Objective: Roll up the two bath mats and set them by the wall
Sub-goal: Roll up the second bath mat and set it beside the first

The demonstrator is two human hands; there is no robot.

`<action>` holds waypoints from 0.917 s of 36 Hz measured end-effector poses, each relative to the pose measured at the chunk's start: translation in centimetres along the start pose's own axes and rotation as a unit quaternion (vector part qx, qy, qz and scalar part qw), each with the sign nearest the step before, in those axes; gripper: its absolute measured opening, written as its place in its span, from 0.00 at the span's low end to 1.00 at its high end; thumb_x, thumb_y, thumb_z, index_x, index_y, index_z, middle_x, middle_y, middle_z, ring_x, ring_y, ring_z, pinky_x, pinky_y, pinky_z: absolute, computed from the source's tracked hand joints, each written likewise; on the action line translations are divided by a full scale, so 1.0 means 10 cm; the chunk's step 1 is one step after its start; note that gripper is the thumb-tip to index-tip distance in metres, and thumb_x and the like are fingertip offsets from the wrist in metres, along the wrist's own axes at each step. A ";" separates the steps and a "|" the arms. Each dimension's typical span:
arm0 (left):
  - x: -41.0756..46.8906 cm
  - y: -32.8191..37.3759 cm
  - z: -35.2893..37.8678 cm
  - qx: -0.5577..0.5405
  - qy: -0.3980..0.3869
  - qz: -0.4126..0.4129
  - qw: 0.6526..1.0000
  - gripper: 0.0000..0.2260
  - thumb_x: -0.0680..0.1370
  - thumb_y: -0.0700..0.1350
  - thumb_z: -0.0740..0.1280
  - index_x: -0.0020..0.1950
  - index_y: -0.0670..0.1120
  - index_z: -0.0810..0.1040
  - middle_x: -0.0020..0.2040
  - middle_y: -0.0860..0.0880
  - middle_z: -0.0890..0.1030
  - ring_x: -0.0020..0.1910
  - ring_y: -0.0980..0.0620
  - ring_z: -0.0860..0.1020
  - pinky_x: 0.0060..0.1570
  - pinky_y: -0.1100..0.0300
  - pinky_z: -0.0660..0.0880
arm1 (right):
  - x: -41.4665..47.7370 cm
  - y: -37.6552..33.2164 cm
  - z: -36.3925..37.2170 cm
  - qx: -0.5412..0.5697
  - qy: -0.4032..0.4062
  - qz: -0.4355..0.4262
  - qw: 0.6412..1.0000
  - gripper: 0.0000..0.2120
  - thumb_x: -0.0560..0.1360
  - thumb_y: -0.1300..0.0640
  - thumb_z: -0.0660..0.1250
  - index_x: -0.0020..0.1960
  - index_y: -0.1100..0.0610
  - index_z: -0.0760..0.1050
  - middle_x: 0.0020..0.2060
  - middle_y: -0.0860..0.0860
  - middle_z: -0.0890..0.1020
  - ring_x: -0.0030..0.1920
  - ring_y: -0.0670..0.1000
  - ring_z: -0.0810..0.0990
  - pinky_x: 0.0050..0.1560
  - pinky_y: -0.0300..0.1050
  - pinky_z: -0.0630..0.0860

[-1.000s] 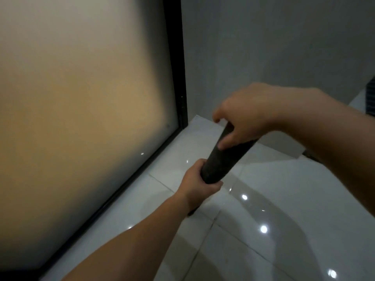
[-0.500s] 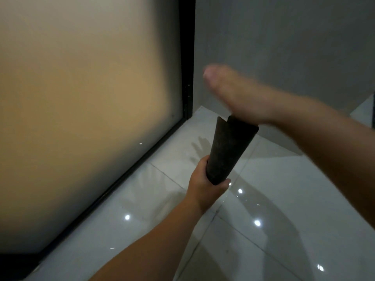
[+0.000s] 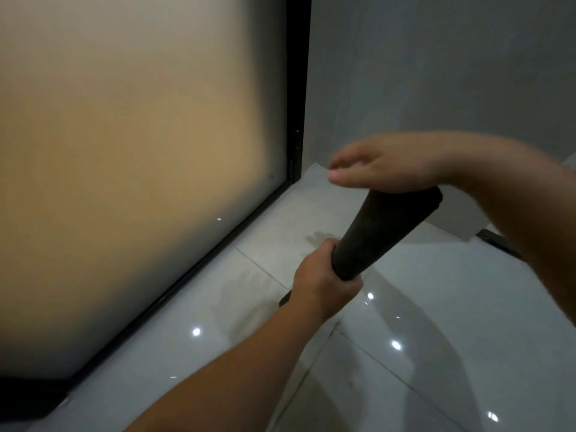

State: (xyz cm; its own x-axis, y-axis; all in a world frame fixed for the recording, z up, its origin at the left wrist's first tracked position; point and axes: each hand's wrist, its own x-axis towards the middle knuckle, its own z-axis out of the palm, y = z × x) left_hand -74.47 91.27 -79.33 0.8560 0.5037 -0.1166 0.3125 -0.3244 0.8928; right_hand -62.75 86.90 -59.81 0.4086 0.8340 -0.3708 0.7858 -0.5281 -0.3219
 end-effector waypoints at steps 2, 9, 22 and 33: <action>0.02 0.09 -0.09 0.064 -0.010 0.000 0.998 0.13 0.67 0.49 0.71 0.48 0.56 0.72 0.43 0.52 0.80 0.43 0.50 0.79 0.45 0.51 0.79 | -0.15 0.03 -0.08 -0.064 -0.092 0.014 0.994 0.22 0.72 0.36 0.62 0.62 0.44 0.74 0.51 0.42 0.80 0.49 0.43 0.77 0.53 0.44 0.70; -0.01 0.02 -0.48 0.177 -0.139 -0.022 0.974 0.12 0.65 0.47 0.73 0.45 0.52 0.75 0.43 0.49 0.80 0.44 0.48 0.79 0.46 0.53 0.79 | 0.12 0.03 0.39 -0.318 -0.213 0.079 0.920 0.24 0.64 0.48 0.77 0.58 0.51 0.75 0.49 0.49 0.78 0.49 0.51 0.78 0.49 0.43 0.73; -0.22 -0.50 -1.32 0.047 -0.191 -0.215 0.957 0.23 0.64 0.47 0.77 0.55 0.50 0.74 0.50 0.48 0.79 0.47 0.50 0.77 0.46 0.56 0.73 | 0.97 -0.66 0.54 -0.252 -0.294 -0.014 0.922 0.26 0.63 0.54 0.79 0.58 0.52 0.73 0.47 0.49 0.74 0.48 0.53 0.77 0.49 0.48 0.77; -0.65 -1.02 -1.75 0.091 -0.088 -0.348 0.929 0.19 0.64 0.51 0.74 0.53 0.56 0.75 0.50 0.50 0.79 0.48 0.50 0.78 0.54 0.49 0.76 | 1.78 -0.85 1.24 -0.122 -0.353 -0.166 0.913 0.12 0.64 0.54 0.77 0.46 0.49 0.80 0.38 0.45 0.82 0.39 0.46 0.81 0.37 0.39 0.76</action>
State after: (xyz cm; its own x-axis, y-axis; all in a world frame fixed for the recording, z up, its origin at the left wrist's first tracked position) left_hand -90.37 105.32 -80.07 0.4695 0.5090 -0.7214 0.8663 -0.1077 0.4878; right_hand -67.90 104.26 -74.51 -0.2037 0.5854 -0.7847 0.9270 -0.1424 -0.3469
